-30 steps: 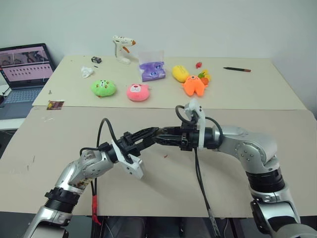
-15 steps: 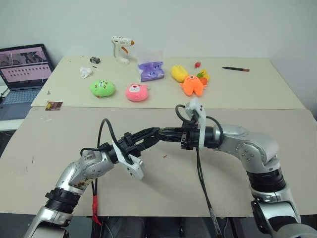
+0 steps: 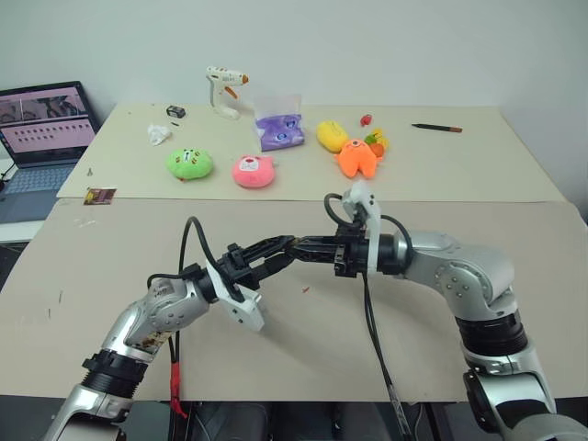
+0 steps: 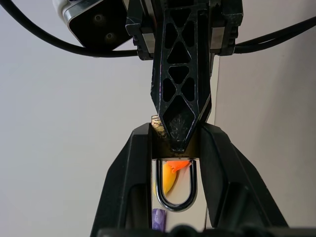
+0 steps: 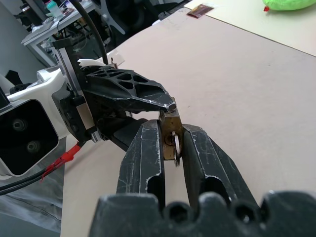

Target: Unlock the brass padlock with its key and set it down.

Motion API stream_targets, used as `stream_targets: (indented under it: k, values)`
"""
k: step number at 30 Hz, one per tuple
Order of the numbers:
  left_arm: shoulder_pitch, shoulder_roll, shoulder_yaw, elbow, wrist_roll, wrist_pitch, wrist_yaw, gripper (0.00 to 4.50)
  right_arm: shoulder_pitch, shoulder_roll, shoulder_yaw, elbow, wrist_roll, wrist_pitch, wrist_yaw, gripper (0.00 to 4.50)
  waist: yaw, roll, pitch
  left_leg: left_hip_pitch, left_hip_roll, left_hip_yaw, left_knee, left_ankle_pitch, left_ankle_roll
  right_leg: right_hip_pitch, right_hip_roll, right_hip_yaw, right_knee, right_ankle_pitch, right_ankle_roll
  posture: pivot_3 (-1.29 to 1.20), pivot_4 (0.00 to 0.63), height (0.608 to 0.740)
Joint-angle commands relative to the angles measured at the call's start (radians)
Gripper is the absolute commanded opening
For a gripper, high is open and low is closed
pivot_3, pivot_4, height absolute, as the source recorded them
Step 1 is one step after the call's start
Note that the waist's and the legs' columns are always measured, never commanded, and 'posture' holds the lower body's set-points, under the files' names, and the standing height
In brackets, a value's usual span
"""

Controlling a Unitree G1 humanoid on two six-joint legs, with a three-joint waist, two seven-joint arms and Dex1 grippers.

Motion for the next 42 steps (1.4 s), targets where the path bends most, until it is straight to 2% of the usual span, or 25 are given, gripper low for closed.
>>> stream_targets:
  k: [1, 3, 5, 6, 12, 13, 19, 21, 25, 30, 33, 36, 39, 42]
  values:
    - [0.030, -0.038, 0.006, -0.110, 0.008, 0.085, -0.005, 0.80, -0.015, 0.009, -0.017, -0.006, 0.015, -0.004, 0.015, 0.15, -0.001, 0.000, 0.000, 0.000, 0.000, 0.000, 0.000, 0.000, 0.000, 0.000, 0.000, 0.000, 0.000, 0.000, 0.000, 0.00, 0.150, 0.740]
    - [0.044, -0.039, 0.005, -0.121, -0.008, 0.099, -0.018, 0.80, -0.017, 0.008, -0.017, -0.001, 0.011, -0.007, 0.017, 0.15, -0.003, 0.000, 0.000, 0.000, 0.000, 0.000, 0.000, 0.000, 0.000, 0.000, 0.000, 0.000, 0.000, 0.000, 0.000, 0.00, 0.150, 0.740]
    - [0.055, -0.038, 0.008, -0.129, -0.026, 0.105, -0.022, 1.81, -0.018, 0.008, -0.018, 0.002, 0.008, -0.009, 0.017, 0.15, -0.003, 0.000, 0.000, 0.000, 0.000, 0.000, 0.000, 0.000, 0.000, 0.000, 0.000, 0.000, 0.000, 0.000, 0.000, 0.00, 0.150, 0.740]
    - [0.057, -0.036, 0.010, -0.129, -0.029, 0.106, -0.022, 2.04, -0.018, 0.009, -0.017, 0.003, 0.007, -0.009, 0.018, 0.15, -0.004, 0.000, 0.000, 0.000, 0.000, 0.000, 0.000, 0.000, 0.000, 0.000, 0.000, 0.000, 0.000, 0.000, 0.000, 0.00, 0.150, 0.740]
    - [0.060, -0.019, 0.018, -0.103, -0.046, 0.105, -0.036, 4.23, -0.019, 0.010, -0.019, 0.008, 0.003, -0.012, 0.024, 0.15, -0.005, 0.000, 0.000, 0.000, 0.000, 0.000, 0.000, 0.000, 0.000, 0.000, 0.000, 0.000, 0.000, 0.000, 0.000, 0.00, 0.150, 0.740]
    - [0.064, -0.010, 0.019, -0.102, -0.061, 0.096, -0.042, 4.40, -0.018, 0.008, -0.019, 0.008, 0.002, -0.013, 0.026, 0.15, -0.005, 0.000, 0.000, 0.000, 0.000, 0.000, 0.000, 0.000, 0.000, 0.000, 0.000, 0.000, 0.000, 0.000, 0.000, 0.00, 0.150, 0.740]
    - [0.108, 0.039, 0.088, -0.078, -0.168, 0.111, -0.053, 4.40, -0.017, -0.014, -0.029, 0.019, -0.002, -0.020, 0.048, 0.15, -0.006, 0.000, 0.000, 0.000, 0.000, 0.000, 0.000, 0.000, 0.000, 0.000, 0.000, 0.000, 0.000, 0.000, 0.000, 0.00, 0.150, 0.740]
    - [0.135, 0.046, 0.108, -0.064, -0.259, 0.200, -0.099, 4.40, -0.016, -0.033, -0.036, 0.018, -0.002, -0.023, 0.065, 0.15, -0.007, 0.000, 0.000, 0.000, 0.000, 0.000, 0.000, 0.000, 0.000, 0.000, 0.000, 0.000, 0.000, 0.000, 0.000, 0.00, 0.150, 0.740]
    - [0.175, 0.018, 0.127, -0.095, -0.567, 0.479, -0.232, 4.40, -0.009, -0.069, -0.047, 0.020, -0.005, -0.029, 0.094, 0.15, -0.007, 0.000, 0.000, 0.000, 0.000, 0.000, 0.000, -0.001, 0.002, 0.000, 0.000, 0.000, 0.001, 0.000, 0.000, 0.00, 0.150, 0.740]
    - [0.201, -0.010, 0.170, -0.140, -0.671, 0.591, -0.258, 4.40, -0.004, -0.102, -0.065, 0.016, 0.000, -0.030, 0.118, 0.15, -0.007, 0.000, 0.000, 0.000, 0.000, 0.000, 0.001, -0.001, 0.001, 0.000, 0.000, 0.000, 0.001, 0.000, 0.000, 0.00, 0.150, 0.740]
    - [0.183, -0.044, 0.147, -0.159, -0.725, 0.659, -0.288, 3.66, -0.007, -0.100, -0.088, -0.001, 0.033, -0.012, 0.119, 0.15, -0.006, 0.000, 0.000, 0.000, 0.000, 0.000, 0.001, -0.001, 0.001, 0.001, 0.000, 0.000, 0.000, 0.000, 0.000, 0.00, 0.150, 0.740]
    - [0.165, -0.073, 0.124, -0.197, -0.794, 0.736, -0.337, 2.53, -0.003, -0.099, -0.107, -0.030, 0.078, 0.013, 0.128, 0.15, -0.006, 0.000, 0.000, 0.000, 0.000, 0.000, 0.001, -0.001, 0.001, 0.000, 0.000, 0.000, 0.000, 0.000, 0.000, 0.00, 0.150, 0.740]
    - [0.190, -0.062, 0.064, -0.301, -0.952, 0.875, -0.463, 1.44, 0.014, -0.118, -0.112, -0.058, 0.114, 0.030, 0.147, 0.15, -0.007, 0.000, 0.000, 0.000, 0.000, 0.000, 0.001, -0.001, 0.001, 0.001, 0.000, 0.000, 0.000, 0.000, 0.000, 0.00, 0.150, 0.740]
    - [0.199, -0.074, 0.072, -0.352, -1.040, 0.975, -0.464, 0.30, 0.032, -0.135, -0.122, -0.080, 0.147, 0.049, 0.158, 0.15, -0.007, 0.000, 0.000, 0.000, 0.000, 0.000, 0.001, -0.001, 0.002, 0.001, 0.000, 0.001, 0.000, 0.000, 0.000, 0.00, 0.150, 0.740]
